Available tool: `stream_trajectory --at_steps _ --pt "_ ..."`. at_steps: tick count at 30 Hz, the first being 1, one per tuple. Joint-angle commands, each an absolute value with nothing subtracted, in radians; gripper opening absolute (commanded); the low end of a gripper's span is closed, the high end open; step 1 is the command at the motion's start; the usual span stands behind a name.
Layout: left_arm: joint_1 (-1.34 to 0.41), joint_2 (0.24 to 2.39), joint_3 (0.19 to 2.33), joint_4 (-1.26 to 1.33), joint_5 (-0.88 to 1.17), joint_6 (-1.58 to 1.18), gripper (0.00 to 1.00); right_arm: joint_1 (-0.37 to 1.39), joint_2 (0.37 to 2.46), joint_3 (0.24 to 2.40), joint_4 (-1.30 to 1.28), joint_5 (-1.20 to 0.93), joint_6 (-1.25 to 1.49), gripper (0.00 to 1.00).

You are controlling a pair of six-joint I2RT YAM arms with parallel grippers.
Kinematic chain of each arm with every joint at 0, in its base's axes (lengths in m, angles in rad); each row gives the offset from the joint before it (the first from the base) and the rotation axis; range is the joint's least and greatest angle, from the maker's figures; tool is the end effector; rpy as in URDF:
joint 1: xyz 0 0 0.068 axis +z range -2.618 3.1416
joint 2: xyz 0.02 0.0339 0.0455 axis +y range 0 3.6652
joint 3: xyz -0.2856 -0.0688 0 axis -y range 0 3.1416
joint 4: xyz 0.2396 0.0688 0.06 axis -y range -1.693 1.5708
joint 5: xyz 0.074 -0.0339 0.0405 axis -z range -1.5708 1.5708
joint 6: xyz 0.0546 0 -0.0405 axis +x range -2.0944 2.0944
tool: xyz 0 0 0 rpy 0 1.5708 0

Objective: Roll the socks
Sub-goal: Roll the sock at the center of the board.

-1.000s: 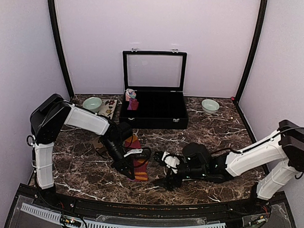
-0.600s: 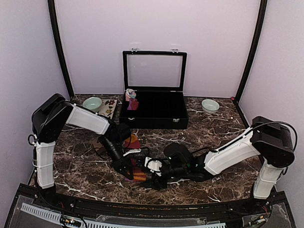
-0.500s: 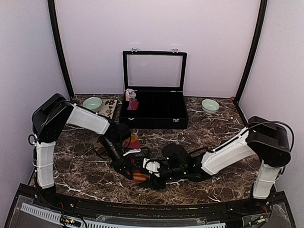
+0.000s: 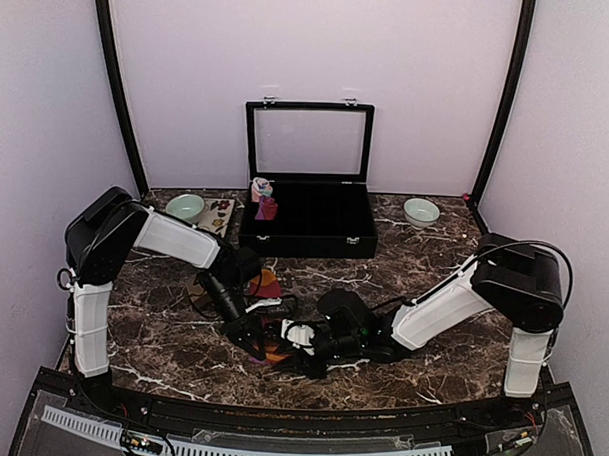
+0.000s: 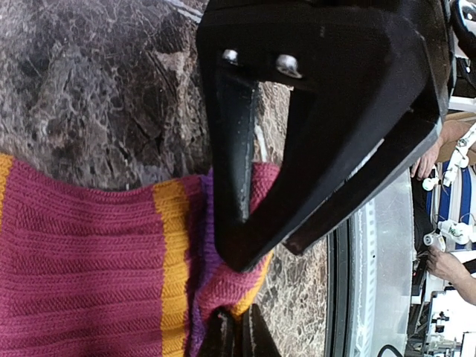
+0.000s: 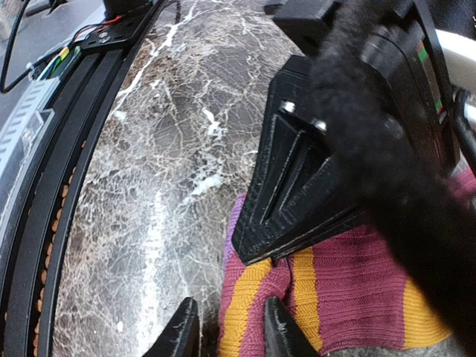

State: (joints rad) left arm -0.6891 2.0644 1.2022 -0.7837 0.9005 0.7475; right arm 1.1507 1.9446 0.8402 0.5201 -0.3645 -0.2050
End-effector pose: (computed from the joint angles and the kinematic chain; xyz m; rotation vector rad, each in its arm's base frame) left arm 0.2419 -0.2547 0.1145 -1.7974 -2.1334 1.3507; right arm 0.1412 0.3639 0.1234 -1.5865 1.6146 0.9211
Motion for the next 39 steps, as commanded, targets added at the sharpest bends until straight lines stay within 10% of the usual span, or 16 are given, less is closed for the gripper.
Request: stream_trajectory --at_steps 1,13,39 --pt "-0.685 2.115 1.182 -0.813 0.733 0.761 0.0 1.146 1.976 0.866 0.537 -0.377 -0.196 0.24" --pt "-0.68 1.978 1.099 -0.692 0.649 0.707 0.36 1.101 1.991 0.872 0.382 -0.437 -0.058 0.0" --pt "-0.594 1.628 0.835 -0.437 0.561 0.642 0.41 1.018 2.053 0.928 0.154 -0.522 0.32 0.0"
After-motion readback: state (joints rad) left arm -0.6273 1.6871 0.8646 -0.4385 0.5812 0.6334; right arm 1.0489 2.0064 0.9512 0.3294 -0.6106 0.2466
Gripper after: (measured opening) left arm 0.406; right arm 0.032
